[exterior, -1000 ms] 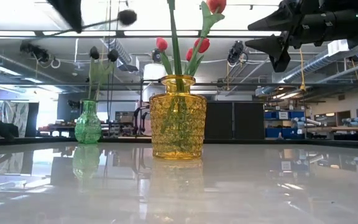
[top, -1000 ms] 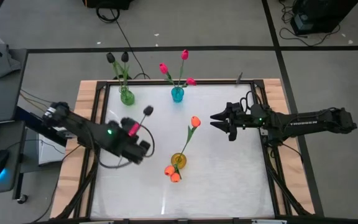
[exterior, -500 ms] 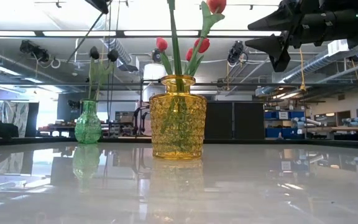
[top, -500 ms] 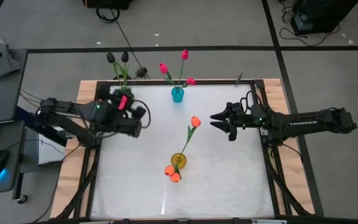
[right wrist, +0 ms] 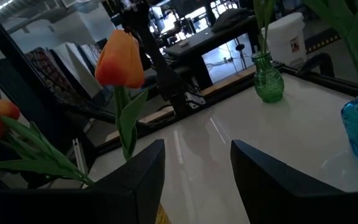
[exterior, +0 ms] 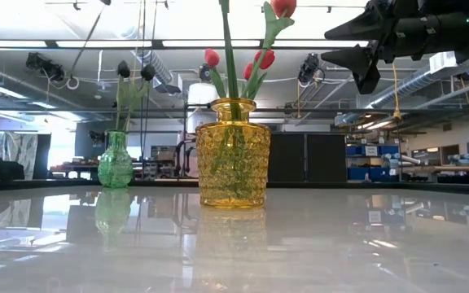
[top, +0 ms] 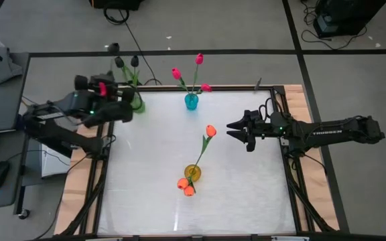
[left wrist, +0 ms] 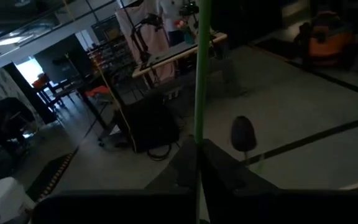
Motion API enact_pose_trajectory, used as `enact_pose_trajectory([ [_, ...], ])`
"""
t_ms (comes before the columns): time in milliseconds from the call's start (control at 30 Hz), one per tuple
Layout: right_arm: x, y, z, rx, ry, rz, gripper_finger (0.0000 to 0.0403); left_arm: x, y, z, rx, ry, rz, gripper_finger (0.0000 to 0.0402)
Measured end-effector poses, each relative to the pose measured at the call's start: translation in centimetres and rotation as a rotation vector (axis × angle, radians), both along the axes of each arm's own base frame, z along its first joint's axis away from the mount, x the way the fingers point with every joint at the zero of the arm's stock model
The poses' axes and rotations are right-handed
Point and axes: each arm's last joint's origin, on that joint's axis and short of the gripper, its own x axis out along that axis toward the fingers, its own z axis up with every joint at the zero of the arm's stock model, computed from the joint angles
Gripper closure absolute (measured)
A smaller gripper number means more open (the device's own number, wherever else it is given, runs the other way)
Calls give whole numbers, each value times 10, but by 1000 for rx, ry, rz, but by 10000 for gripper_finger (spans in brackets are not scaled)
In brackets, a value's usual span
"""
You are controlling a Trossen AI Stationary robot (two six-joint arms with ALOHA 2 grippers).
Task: Sort flowers into vase by color
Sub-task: Put the black flower into the green vase
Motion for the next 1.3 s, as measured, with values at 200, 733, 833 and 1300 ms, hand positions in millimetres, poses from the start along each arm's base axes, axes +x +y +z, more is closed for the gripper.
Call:
enact_pose_trajectory([
  [200, 0, 0, 0, 0, 0, 0, 210, -25, 2, 9, -14, -58, 5, 388],
  [733, 0, 0, 0, 0, 0, 0, 210, -30, 10, 50, -100, -78, -358, 399],
  [833, 0, 0, 0, 0, 0, 0, 210, -30, 17, 55, -90, -78, -414, 399],
  [1300, 0, 0, 0, 0, 0, 0, 210, -20, 52, 2, -16, -112, -472, 399],
])
